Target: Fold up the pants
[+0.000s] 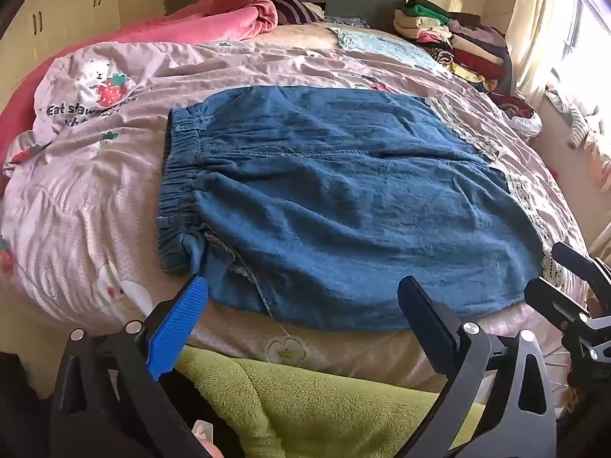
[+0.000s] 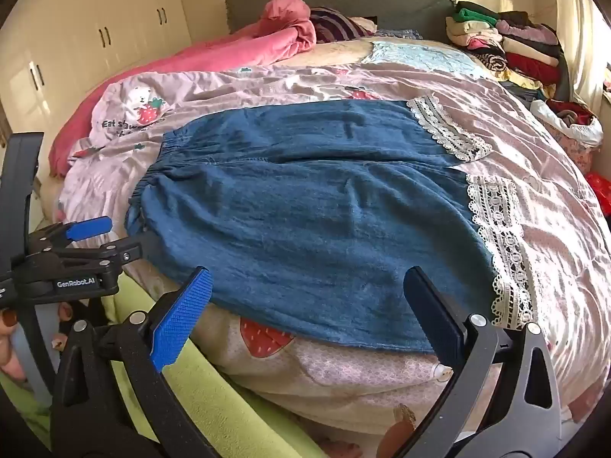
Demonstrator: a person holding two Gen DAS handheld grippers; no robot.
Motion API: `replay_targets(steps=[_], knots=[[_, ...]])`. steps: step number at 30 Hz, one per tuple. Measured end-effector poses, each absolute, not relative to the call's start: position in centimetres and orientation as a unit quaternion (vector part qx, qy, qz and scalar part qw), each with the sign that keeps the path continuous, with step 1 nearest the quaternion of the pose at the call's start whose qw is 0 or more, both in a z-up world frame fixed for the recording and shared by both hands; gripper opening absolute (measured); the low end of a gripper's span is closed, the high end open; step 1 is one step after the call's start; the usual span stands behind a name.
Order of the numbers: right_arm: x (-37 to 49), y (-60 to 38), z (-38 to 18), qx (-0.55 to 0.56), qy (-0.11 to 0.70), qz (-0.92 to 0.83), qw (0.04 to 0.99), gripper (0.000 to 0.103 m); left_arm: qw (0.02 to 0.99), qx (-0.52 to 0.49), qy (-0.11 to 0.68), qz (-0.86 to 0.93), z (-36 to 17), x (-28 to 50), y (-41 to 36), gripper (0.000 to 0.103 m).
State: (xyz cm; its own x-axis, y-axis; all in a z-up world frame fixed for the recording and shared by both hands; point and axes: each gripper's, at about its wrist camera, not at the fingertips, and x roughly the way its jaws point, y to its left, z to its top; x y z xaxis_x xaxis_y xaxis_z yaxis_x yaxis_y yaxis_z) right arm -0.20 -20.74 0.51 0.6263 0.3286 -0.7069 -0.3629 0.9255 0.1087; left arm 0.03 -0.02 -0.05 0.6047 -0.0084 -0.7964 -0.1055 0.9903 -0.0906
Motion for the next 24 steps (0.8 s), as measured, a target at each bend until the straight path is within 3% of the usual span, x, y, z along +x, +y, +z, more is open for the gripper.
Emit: replay_targets(steps=[24], knots=[[-0.6, -19.7, 1.2, -0.03, 0.387, 0.189, 0.902, 0.095, 0.898, -0.056, 0.435, 0.031, 1.1, -0.4, 0.0, 0.099]])
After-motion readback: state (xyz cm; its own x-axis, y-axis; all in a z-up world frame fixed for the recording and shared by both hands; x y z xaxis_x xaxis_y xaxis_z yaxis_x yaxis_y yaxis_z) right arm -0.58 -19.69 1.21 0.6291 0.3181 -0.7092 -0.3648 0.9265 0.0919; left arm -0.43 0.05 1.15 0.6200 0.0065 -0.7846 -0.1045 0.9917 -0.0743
